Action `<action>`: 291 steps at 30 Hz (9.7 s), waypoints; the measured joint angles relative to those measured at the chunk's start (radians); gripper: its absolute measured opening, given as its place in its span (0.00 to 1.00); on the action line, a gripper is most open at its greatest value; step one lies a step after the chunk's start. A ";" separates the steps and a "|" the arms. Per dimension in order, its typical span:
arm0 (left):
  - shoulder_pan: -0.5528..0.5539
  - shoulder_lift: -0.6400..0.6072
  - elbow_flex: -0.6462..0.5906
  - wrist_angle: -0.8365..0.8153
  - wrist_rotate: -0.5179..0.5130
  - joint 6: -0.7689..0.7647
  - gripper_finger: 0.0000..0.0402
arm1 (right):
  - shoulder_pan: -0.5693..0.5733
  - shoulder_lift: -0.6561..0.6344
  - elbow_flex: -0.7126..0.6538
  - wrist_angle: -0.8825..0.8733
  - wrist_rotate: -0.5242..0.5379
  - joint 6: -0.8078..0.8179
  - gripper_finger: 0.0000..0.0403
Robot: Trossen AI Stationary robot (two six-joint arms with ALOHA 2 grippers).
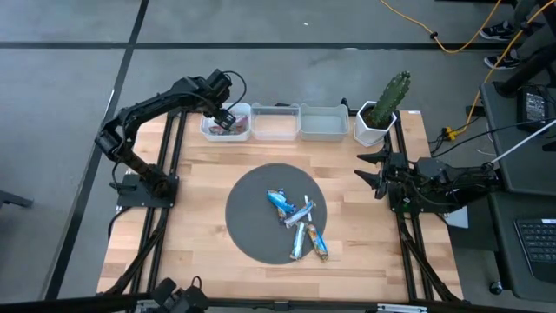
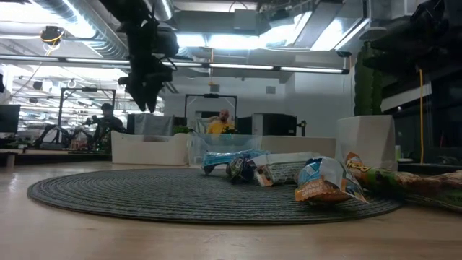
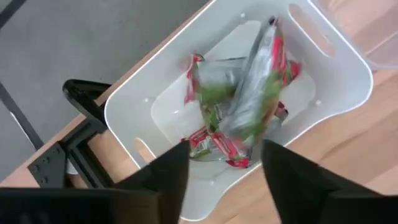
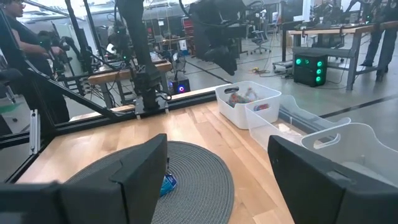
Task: Pick and place Granola Bars by type
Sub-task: Put the blue granola bar into the transparent bin
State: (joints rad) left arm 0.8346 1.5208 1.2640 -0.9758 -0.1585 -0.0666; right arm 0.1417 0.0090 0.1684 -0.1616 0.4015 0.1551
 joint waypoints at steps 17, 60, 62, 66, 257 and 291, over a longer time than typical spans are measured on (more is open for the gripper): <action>-0.342 -0.022 0.308 -0.023 0.483 -0.032 0.59 | 0.000 0.000 0.000 0.000 0.000 -0.004 0.69; -0.798 0.490 0.225 0.153 0.220 0.117 0.70 | 0.000 0.000 0.000 -0.001 -0.030 -0.001 0.69; -0.794 0.505 0.225 0.162 0.221 0.117 0.69 | 0.000 0.000 0.000 0.000 -0.035 -0.002 0.69; -0.793 0.529 0.225 0.169 0.237 0.113 0.64 | 0.000 0.000 0.000 -0.001 -0.038 -0.003 0.69; -0.821 0.687 0.783 -0.433 0.024 0.623 0.09 | 0.000 0.000 0.000 -0.045 -0.038 -0.002 0.69; -0.367 0.291 1.091 -0.088 -0.241 0.264 0.10 | 0.000 0.000 0.000 -0.047 -0.036 0.000 0.69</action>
State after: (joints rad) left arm 0.4676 1.8120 2.3554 -1.0641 -0.3995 0.1977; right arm 0.1417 0.0090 0.1680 -0.2082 0.3653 0.1551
